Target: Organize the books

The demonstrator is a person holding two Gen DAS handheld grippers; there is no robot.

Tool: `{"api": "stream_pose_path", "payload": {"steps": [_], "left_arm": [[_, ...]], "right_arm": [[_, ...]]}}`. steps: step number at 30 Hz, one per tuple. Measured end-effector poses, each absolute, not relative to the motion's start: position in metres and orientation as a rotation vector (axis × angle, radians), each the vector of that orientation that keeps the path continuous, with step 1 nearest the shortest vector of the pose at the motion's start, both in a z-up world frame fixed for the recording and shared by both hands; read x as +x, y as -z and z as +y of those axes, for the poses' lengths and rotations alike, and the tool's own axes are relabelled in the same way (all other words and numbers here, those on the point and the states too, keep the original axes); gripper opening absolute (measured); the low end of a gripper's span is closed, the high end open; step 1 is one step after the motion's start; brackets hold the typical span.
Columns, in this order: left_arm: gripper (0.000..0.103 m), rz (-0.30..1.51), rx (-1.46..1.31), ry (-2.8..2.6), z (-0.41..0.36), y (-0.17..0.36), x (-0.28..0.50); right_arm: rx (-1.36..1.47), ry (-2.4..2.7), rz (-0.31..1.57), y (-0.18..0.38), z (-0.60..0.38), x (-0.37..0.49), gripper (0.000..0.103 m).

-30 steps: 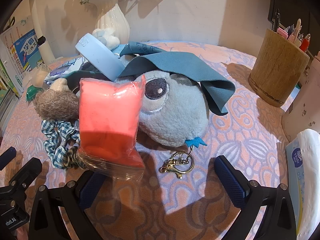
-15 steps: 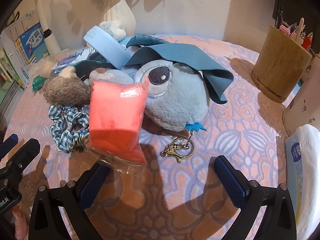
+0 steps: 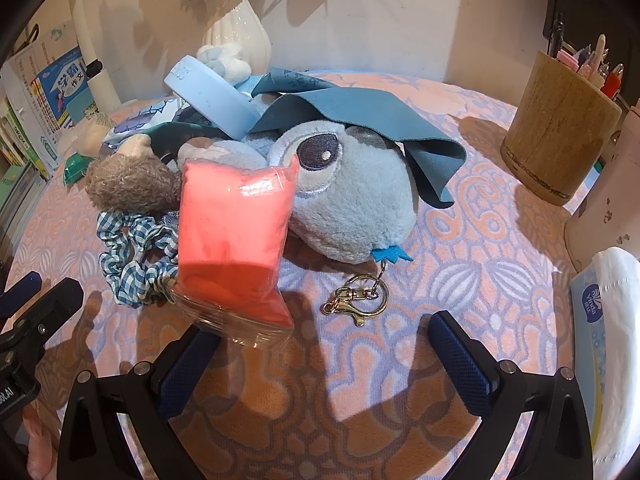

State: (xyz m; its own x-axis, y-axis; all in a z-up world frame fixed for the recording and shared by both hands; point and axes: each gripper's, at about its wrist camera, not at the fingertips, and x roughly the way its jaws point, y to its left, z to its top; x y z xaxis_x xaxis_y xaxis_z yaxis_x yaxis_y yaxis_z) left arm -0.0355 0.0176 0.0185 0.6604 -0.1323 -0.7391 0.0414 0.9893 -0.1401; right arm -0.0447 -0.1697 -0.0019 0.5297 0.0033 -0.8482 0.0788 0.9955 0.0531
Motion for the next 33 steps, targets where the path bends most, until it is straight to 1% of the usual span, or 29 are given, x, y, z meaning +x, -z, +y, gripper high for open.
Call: {"api": "stream_pose_path", "payload": {"steps": [6, 11, 19, 33], "left_arm": [[0.102, 0.799, -0.100, 0.072, 0.017, -0.028, -0.045], [0.102, 0.797, -0.088, 0.061, 0.012, -0.043, -0.060], [0.102, 0.762, -0.076, 0.067, 0.011, -0.072, -0.084], [0.102, 0.730, -0.053, 0.088, 0.007, -0.087, -0.104]], "right_arm": [[0.093, 0.041, 0.997, -0.003, -0.169, -0.048, 0.103], [0.097, 0.074, 0.883, -0.027, -0.171, -0.068, 0.103], [0.053, 0.120, 0.818, -0.063, -0.166, -0.092, 0.103], [0.067, 0.116, 0.795, -0.078, -0.163, -0.120, 0.103]]}}
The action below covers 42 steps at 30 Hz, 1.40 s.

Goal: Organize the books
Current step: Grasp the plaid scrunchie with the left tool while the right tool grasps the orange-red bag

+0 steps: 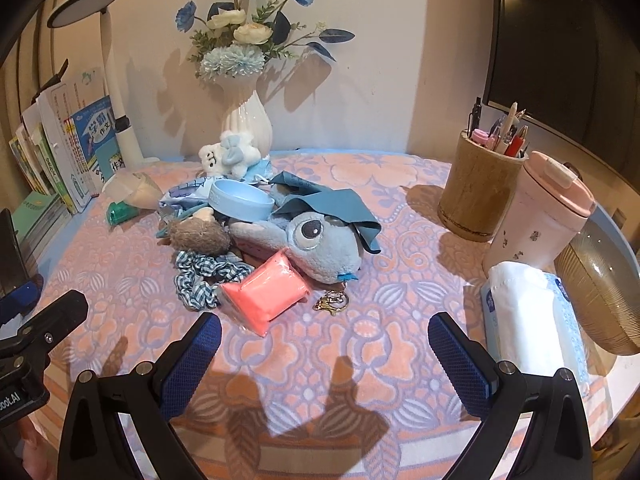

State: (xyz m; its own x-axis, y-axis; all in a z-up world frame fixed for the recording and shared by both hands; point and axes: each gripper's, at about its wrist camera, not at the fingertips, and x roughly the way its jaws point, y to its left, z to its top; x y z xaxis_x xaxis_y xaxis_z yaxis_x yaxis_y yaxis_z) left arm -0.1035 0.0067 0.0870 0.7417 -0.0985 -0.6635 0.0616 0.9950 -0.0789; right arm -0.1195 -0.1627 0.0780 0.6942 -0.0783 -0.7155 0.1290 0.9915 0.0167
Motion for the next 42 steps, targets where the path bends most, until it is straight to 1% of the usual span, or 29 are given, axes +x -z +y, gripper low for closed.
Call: {"api": "stream_pose_path", "payload": {"steps": [8, 15, 16, 20, 22, 24, 27, 30, 32, 35, 36, 37, 39, 40, 41, 42], "left_arm": [[0.102, 0.758, -0.025, 0.136, 0.011, -0.083, -0.093], [0.101, 0.907, -0.072, 0.330, 0.000, -0.057, -0.051], [0.098, 0.916, -0.073, 0.335, -0.004, -0.054, -0.046], [0.090, 0.945, -0.078, 0.355, -0.015, -0.041, -0.026], [0.081, 0.959, -0.093, 0.374, -0.017, -0.036, -0.018], [0.074, 0.974, -0.100, 0.385, -0.019, -0.031, -0.011], [0.064, 0.992, -0.115, 0.399, -0.018, -0.026, -0.002], [0.055, 1.003, -0.129, 0.425, -0.019, -0.021, 0.006], [0.055, 1.010, -0.141, 0.439, -0.021, -0.019, 0.010], [0.054, 1.011, -0.146, 0.460, -0.027, -0.017, 0.016], [0.053, 1.008, -0.142, 0.457, -0.028, -0.017, 0.018], [0.045, 1.003, -0.136, 0.455, -0.031, -0.017, 0.020], [0.033, 1.004, -0.129, 0.457, -0.035, -0.016, 0.023], [0.023, 0.998, -0.121, 0.454, -0.036, -0.016, 0.023], [0.016, 0.993, -0.111, 0.447, -0.035, -0.016, 0.023], [0.011, 0.988, -0.106, 0.447, -0.034, -0.016, 0.021]], "right_arm": [[0.075, 0.121, 0.804, -0.074, -0.174, -0.119, 0.103], [0.159, 0.050, 0.855, -0.060, -0.189, -0.109, 0.103], [0.179, 0.037, 0.864, -0.057, -0.190, -0.108, 0.102], [0.260, -0.034, 0.906, -0.049, -0.190, -0.096, 0.095], [0.275, -0.058, 0.923, -0.045, -0.185, -0.088, 0.091], [0.297, -0.068, 0.938, -0.041, -0.182, -0.081, 0.084], [0.367, -0.084, 0.980, -0.031, -0.184, -0.066, 0.080], [0.522, -0.144, 1.006, -0.020, -0.193, -0.054, 0.078], [0.599, -0.167, 1.007, -0.016, -0.196, -0.047, 0.078], [0.633, -0.160, 1.018, -0.012, -0.195, -0.038, 0.077], [0.634, -0.152, 1.015, -0.012, -0.194, -0.036, 0.072], [0.633, -0.147, 1.011, -0.013, -0.194, -0.034, 0.068], [0.624, -0.141, 1.009, -0.013, -0.190, -0.030, 0.054], [0.617, -0.138, 1.012, -0.012, -0.189, -0.028, 0.052], [0.614, -0.138, 1.013, -0.011, -0.188, -0.027, 0.051], [0.612, -0.141, 1.010, -0.011, -0.188, -0.028, 0.047]]}}
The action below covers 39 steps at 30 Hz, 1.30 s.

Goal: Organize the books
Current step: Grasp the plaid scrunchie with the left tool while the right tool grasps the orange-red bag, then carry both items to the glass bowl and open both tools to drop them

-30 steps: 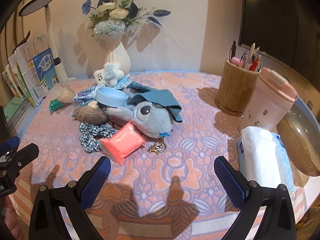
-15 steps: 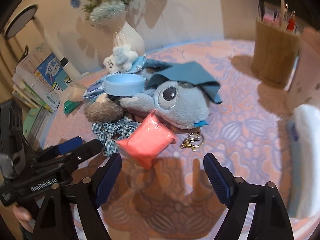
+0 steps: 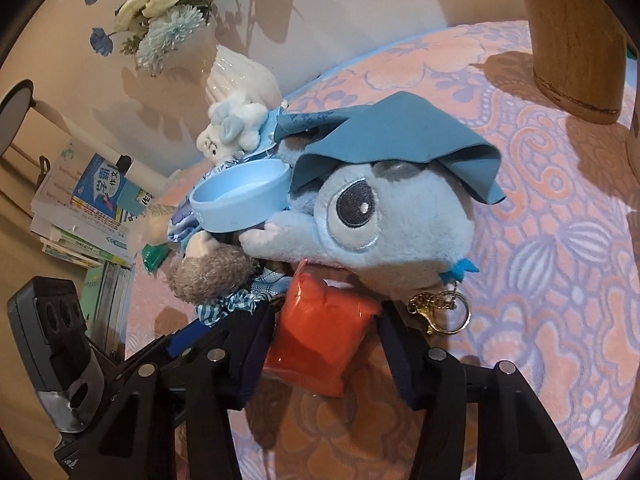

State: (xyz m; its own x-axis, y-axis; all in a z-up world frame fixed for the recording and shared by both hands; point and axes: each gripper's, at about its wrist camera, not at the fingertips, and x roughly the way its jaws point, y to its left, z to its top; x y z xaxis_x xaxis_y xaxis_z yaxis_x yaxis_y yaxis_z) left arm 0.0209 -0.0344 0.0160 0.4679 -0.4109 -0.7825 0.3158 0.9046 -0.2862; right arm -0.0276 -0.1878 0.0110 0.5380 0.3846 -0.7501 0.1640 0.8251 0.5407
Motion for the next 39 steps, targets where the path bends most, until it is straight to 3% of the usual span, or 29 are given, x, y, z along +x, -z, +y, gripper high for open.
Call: {"api": "stream_pose_path", "payload": {"steps": [9, 17, 20, 22, 24, 27, 28, 30, 39], "left_arm": [[0.011, 1.010, -0.089, 0.533, -0.015, -0.027, -0.025], [0.011, 1.030, 0.017, 0.483, -0.013, -0.025, -0.046], [0.017, 1.024, 0.026, 0.460, -0.017, -0.022, -0.044], [0.029, 1.018, 0.036, 0.451, -0.020, -0.020, -0.044], [0.029, 1.010, 0.052, 0.441, -0.025, -0.020, -0.043], [0.028, 0.996, 0.074, 0.427, -0.031, -0.019, -0.043], [0.016, 0.987, 0.088, 0.426, -0.034, -0.020, -0.045], [0.010, 0.978, 0.080, 0.435, -0.035, -0.022, -0.048], [0.008, 0.792, -0.018, 0.621, -0.061, -0.101, -0.067]], "right_arm": [[0.486, -0.158, 0.989, -0.036, -0.186, -0.052, 0.045], [0.308, -0.058, 1.102, -0.035, -0.197, -0.074, 0.045], [0.321, -0.075, 1.118, -0.020, -0.193, -0.071, 0.045], [0.313, -0.077, 1.119, -0.013, -0.189, -0.070, 0.049], [0.296, -0.083, 1.098, -0.015, -0.184, -0.072, 0.062], [0.248, -0.075, 1.088, -0.013, -0.176, -0.076, 0.063], [0.215, -0.069, 1.081, -0.013, -0.172, -0.079, 0.062], [0.163, -0.048, 1.066, -0.014, -0.167, -0.085, 0.041], [0.258, 0.004, 0.852, -0.085, -0.226, -0.122, 0.039]]}}
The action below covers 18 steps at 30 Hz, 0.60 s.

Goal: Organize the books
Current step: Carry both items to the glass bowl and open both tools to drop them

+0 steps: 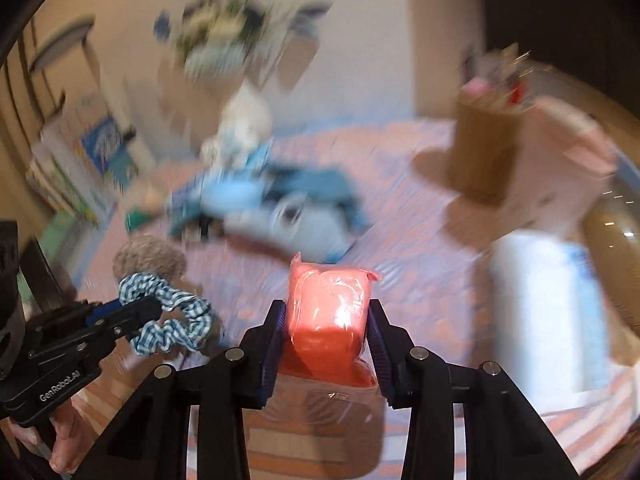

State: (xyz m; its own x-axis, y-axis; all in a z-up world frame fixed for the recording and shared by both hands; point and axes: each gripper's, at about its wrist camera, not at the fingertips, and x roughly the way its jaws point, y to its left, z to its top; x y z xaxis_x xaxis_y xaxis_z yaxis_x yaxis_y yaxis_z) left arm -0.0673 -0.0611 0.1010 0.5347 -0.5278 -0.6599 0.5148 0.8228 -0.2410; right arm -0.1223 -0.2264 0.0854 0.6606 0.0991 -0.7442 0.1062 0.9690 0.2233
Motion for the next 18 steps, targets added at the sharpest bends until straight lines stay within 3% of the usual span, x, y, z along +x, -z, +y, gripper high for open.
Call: {"api": "stream_pose_path", "payload": {"steps": [10, 18], "left_arm": [[0.008, 0.654, 0.077, 0.879, -0.178, -0.171, -0.077], [0.008, 0.665, 0.203, 1.018, -0.301, -0.176, -0.086]], "right_arm": [[0.368, 0.214, 0.668, -0.146, -0.336, -0.182, 0.039], [0.449, 0.462, 0.645, -0.139, -0.422, -0.210, 0.039]]}}
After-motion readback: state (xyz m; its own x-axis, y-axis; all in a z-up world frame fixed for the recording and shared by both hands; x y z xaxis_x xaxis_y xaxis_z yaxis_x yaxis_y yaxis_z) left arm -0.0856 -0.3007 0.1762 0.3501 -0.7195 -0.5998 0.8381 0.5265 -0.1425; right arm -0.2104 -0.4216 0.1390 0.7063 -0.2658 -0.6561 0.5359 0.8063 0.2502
